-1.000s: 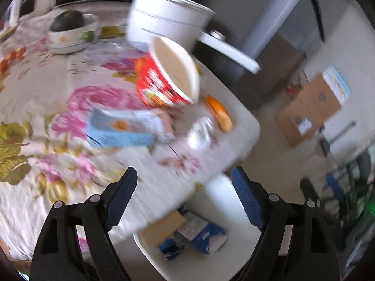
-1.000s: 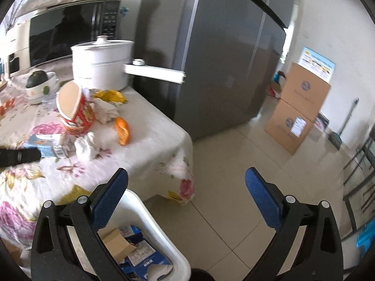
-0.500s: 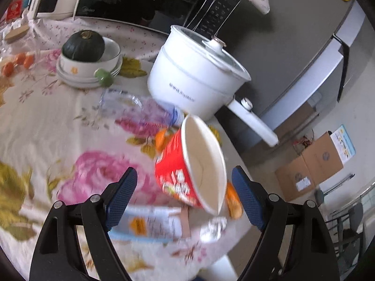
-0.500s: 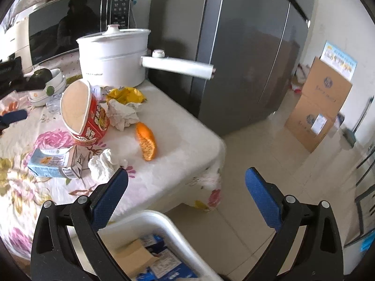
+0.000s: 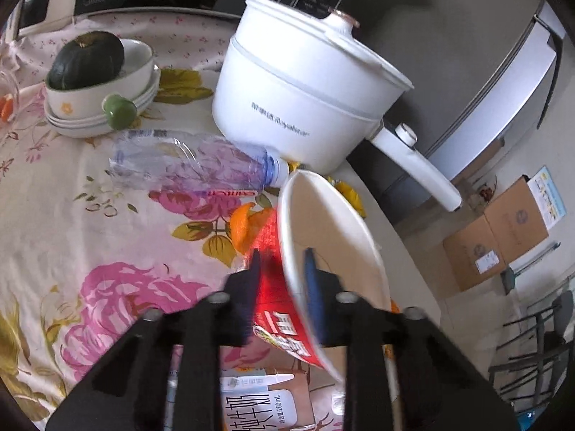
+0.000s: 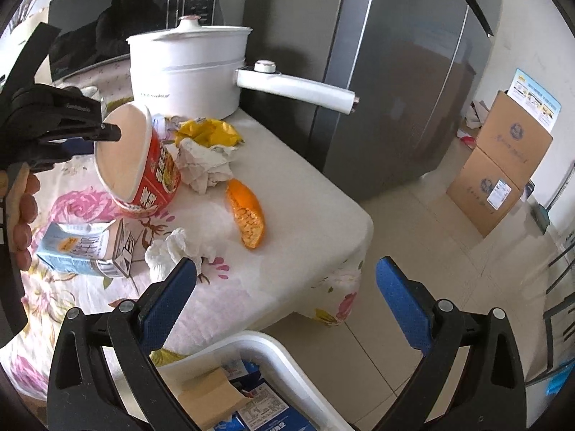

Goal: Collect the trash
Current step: 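Reach the left gripper to the red noodle cup and close on its rim, then grasp the blue milk carton with the right gripper while the left gripper holds the cup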

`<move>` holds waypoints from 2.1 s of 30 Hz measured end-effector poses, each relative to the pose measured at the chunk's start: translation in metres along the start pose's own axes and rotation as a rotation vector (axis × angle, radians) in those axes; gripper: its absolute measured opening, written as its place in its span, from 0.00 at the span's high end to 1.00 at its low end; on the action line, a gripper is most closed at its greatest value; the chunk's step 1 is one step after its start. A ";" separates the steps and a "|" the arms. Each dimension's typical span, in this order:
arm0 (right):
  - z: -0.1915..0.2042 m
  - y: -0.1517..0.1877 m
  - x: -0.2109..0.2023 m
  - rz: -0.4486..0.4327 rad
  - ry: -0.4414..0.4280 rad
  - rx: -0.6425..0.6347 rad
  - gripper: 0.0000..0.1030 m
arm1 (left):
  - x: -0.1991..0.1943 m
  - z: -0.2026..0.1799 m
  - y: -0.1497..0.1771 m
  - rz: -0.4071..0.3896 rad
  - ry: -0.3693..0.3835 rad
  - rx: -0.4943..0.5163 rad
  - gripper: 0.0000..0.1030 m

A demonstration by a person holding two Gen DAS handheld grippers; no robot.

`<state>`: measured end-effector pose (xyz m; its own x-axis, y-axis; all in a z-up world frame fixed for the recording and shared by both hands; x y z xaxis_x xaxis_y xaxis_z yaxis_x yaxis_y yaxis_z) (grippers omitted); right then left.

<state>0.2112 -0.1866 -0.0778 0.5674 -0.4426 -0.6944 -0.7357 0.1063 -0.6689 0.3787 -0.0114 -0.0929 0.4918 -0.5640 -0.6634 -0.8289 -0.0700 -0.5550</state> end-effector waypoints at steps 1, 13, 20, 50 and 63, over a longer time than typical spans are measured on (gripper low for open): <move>0.001 0.000 0.001 0.000 0.000 -0.003 0.07 | -0.001 0.000 0.001 -0.007 -0.001 0.008 0.85; 0.015 0.000 -0.004 -0.043 -0.035 -0.046 0.07 | -0.067 0.003 -0.011 -0.186 0.088 -0.044 0.95; 0.054 0.005 -0.022 -0.141 -0.157 -0.224 0.07 | -0.142 0.016 -0.011 -0.334 0.196 -0.146 0.95; 0.229 -0.009 0.002 -0.049 -0.598 -1.022 0.20 | -0.239 0.082 -0.003 -0.498 0.214 -0.244 0.95; 0.235 -0.015 0.001 -0.004 -0.669 -0.956 0.48 | -0.239 0.085 -0.003 -0.503 0.213 -0.256 0.95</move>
<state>0.3091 0.0207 -0.1309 0.4427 0.1465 -0.8846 -0.5503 -0.7345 -0.3971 0.2856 0.1934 0.0249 0.7980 -0.5607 -0.2208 -0.5590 -0.5518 -0.6189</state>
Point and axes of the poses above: each gripper's, at about its wrist camera, not at the fingertips, and x roughly the way its jaws point, z to its left, y to its underside, the point moved 2 cm from there along x, roughly the way its jaws point, and after that the axes turned 8 degrees about y, right-handed, at the moved point
